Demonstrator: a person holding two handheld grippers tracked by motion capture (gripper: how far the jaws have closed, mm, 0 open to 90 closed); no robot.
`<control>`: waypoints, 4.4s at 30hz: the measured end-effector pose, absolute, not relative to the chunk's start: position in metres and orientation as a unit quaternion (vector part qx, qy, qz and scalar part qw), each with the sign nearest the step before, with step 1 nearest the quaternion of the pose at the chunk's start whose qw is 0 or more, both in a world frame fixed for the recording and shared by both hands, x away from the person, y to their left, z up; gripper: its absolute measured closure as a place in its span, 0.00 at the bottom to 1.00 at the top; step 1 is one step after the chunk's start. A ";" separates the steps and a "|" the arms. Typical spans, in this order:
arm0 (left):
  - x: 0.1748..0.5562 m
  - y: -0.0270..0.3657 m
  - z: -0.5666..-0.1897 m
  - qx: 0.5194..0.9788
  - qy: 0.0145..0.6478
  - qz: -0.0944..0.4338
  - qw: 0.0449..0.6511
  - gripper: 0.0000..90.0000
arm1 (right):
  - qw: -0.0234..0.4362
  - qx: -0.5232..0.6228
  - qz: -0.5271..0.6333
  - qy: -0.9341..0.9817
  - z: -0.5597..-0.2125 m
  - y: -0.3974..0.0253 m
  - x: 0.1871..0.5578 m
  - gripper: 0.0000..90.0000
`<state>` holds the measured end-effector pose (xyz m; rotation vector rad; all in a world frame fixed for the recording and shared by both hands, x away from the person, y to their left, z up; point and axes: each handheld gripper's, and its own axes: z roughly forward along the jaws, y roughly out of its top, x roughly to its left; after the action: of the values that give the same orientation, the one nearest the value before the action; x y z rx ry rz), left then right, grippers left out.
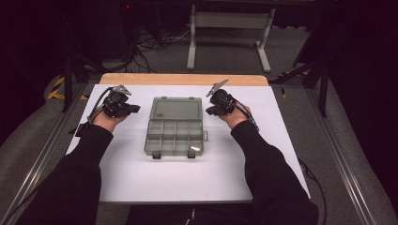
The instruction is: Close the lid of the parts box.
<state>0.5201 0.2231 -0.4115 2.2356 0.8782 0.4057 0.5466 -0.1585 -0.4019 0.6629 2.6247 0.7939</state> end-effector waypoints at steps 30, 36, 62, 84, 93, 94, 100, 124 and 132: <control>0.549 0.206 -0.455 0.850 0.371 0.145 0.344 1.00 | 0.139 0.258 0.275 0.916 -0.438 -0.155 0.568 1.00; 0.551 0.203 -0.460 0.850 0.376 0.137 0.342 1.00 | 0.137 0.261 0.272 0.916 -0.444 -0.153 0.571 1.00; 0.554 0.197 -0.471 0.850 0.383 0.121 0.340 1.00 | 0.131 0.260 0.274 0.917 -0.450 -0.151 0.571 1.00; 0.554 0.195 -0.471 0.846 0.396 0.121 0.336 1.00 | 0.144 0.252 0.267 0.919 -0.450 -0.148 0.573 1.00; 0.555 0.193 -0.471 0.846 0.393 0.129 0.336 1.00 | 0.148 0.252 0.271 0.917 -0.451 -0.146 0.575 1.00; 0.555 0.192 -0.471 0.846 0.393 0.130 0.337 1.00 | 0.149 0.252 0.271 0.917 -0.451 -0.146 0.575 1.00; 0.556 0.191 -0.472 0.845 0.393 0.131 0.339 1.00 | 0.150 0.254 0.269 0.917 -0.450 -0.144 0.575 1.00; 0.552 0.191 -0.463 0.838 0.389 0.160 0.348 1.00 | 0.168 0.253 0.287 0.909 -0.443 -0.146 0.573 1.00; 0.550 0.191 -0.459 0.835 0.386 0.168 0.354 1.00 | 0.177 0.252 0.295 0.904 -0.439 -0.147 0.572 1.00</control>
<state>0.5505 0.1911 -0.4595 2.1584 0.9990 0.4333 0.5721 -0.1469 -0.4390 0.7138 2.5602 0.8360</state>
